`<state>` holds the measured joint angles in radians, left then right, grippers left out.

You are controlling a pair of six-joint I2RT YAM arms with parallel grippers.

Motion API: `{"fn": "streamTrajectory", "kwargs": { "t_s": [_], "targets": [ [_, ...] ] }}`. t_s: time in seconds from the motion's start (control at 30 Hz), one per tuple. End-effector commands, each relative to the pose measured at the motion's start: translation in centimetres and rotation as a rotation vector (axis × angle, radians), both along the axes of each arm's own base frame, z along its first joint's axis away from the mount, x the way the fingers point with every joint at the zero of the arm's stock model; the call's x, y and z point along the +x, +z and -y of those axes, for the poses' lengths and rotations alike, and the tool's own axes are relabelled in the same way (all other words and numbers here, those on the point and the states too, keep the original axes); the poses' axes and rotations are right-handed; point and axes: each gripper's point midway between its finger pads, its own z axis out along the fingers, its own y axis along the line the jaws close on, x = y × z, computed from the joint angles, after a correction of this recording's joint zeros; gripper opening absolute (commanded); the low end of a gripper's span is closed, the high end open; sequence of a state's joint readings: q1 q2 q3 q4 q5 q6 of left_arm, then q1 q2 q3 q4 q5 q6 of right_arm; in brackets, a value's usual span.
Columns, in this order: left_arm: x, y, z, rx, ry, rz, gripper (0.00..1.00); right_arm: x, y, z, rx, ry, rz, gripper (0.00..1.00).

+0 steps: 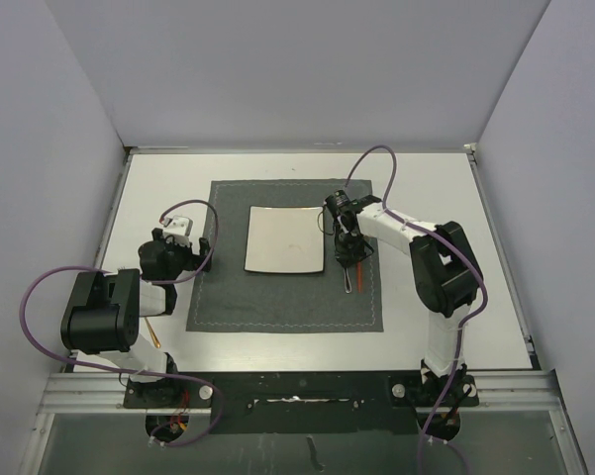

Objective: Set the dinner table for one person
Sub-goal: Adjust the knife on the napkin.

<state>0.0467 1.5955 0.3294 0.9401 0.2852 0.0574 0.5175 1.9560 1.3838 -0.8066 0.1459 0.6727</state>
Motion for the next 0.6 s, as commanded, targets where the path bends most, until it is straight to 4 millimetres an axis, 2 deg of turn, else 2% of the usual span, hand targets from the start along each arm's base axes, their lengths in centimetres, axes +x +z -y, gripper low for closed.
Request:
{"fn": "streamTrajectory", "kwargs": {
  "t_s": [0.0,0.2,0.33,0.43,0.57],
  "targets": [
    [0.7,1.4,0.1,-0.003,-0.006,0.068,0.98,1.2,1.3,-0.8,0.028,0.004,0.057,0.00],
    [0.7,1.4,0.1,-0.003,-0.007,0.067,0.98,2.0,4.3,-2.1,0.057,0.045,0.128,0.00],
    [0.7,1.4,0.1,-0.003,-0.006,0.068,0.98,2.1,5.5,-2.1,0.035,0.056,0.144,0.07],
    [0.7,1.4,0.1,-0.003,-0.006,0.067,0.98,1.9,5.4,-1.7,0.014,0.054,0.134,0.09],
    [0.7,1.4,0.1,-0.003,-0.007,0.067,0.98,1.4,3.8,-1.0,-0.020,0.056,0.102,0.11]
  ]
}}
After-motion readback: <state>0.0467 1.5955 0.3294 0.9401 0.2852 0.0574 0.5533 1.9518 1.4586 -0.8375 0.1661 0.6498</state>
